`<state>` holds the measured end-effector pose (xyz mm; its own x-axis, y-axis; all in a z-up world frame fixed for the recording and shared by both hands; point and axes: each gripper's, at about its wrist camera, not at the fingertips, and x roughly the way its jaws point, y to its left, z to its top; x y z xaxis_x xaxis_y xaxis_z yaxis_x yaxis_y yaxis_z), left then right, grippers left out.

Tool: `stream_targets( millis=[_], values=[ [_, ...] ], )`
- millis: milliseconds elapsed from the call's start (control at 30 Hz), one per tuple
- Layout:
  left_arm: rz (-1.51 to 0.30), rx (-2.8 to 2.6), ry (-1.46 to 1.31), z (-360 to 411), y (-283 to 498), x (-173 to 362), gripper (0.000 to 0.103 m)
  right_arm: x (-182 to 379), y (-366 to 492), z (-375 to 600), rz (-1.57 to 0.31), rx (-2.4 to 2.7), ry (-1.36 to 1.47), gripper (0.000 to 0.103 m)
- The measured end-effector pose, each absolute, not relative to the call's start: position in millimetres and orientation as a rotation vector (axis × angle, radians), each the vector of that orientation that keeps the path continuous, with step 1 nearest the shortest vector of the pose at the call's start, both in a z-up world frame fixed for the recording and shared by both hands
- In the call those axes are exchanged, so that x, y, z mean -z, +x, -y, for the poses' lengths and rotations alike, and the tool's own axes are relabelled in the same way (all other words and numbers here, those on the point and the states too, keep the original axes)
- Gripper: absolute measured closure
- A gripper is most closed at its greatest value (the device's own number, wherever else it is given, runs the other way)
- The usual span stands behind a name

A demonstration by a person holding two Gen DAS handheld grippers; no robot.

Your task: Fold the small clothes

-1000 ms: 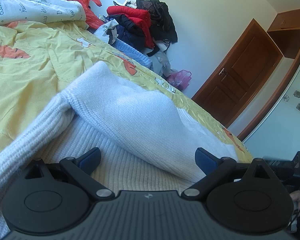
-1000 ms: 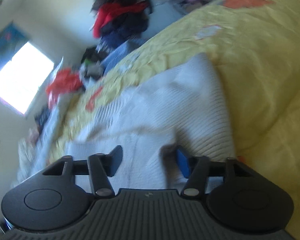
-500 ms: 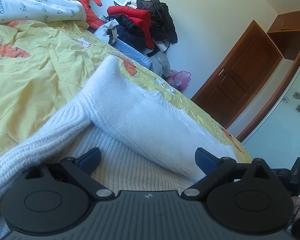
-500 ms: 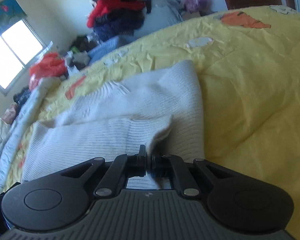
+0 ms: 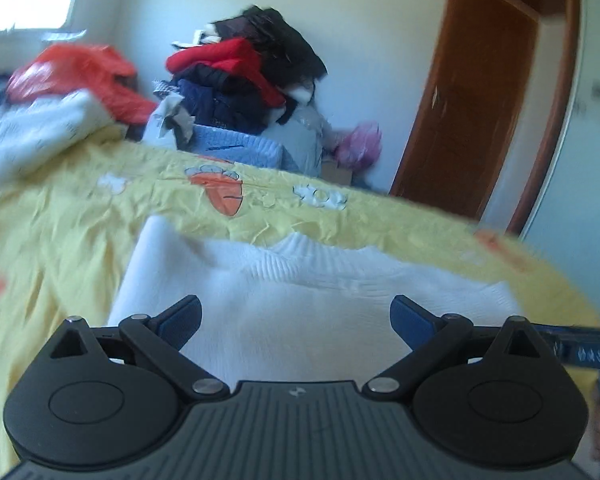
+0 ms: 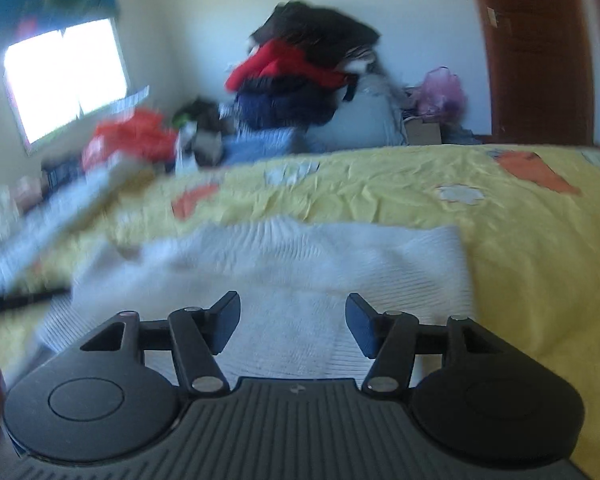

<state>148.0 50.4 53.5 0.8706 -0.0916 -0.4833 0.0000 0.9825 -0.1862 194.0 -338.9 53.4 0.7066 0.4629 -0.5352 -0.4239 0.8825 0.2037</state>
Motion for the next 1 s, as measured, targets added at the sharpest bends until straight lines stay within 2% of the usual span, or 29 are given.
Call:
stream_targets(
  millis=[133,200,467,567,633,733,767,833,1000],
  values=[
    [-0.741,0.017,-0.05,-48,201,-19,0.0,-21,207,322,-0.68,-0.458,-0.021,0.038],
    [-0.676,0.055,-0.038,-54,196,-10,0.0,-10,200,322,-0.612,-0.48,-0.064,0.038],
    [-0.662,-0.015,0.01,-43,191,-16,0.0,-12,196,314,-0.609,-0.449,-0.081,0.037],
    [-0.636,-0.004,-0.022,-31,157,-31,0.0,-23,171,313,-0.596,-0.353,-0.101,0.031],
    [-0.606,0.053,-0.083,-31,129,-33,0.0,-28,149,319,-0.596,-0.357,-0.089,0.015],
    [-0.64,0.078,-0.042,-21,102,-15,0.0,-19,123,323,-0.652,-0.348,-0.103,0.003],
    [-0.693,0.071,-0.027,-19,102,-8,0.0,-8,119,322,-0.704,-0.329,-0.118,0.005],
    [-0.69,0.058,-0.033,-22,102,-11,0.0,-7,109,324,-0.686,-0.313,-0.109,0.001],
    [-0.717,0.043,0.037,-15,110,-8,0.0,-5,100,323,-0.714,-0.275,-0.11,0.001]
  ],
)
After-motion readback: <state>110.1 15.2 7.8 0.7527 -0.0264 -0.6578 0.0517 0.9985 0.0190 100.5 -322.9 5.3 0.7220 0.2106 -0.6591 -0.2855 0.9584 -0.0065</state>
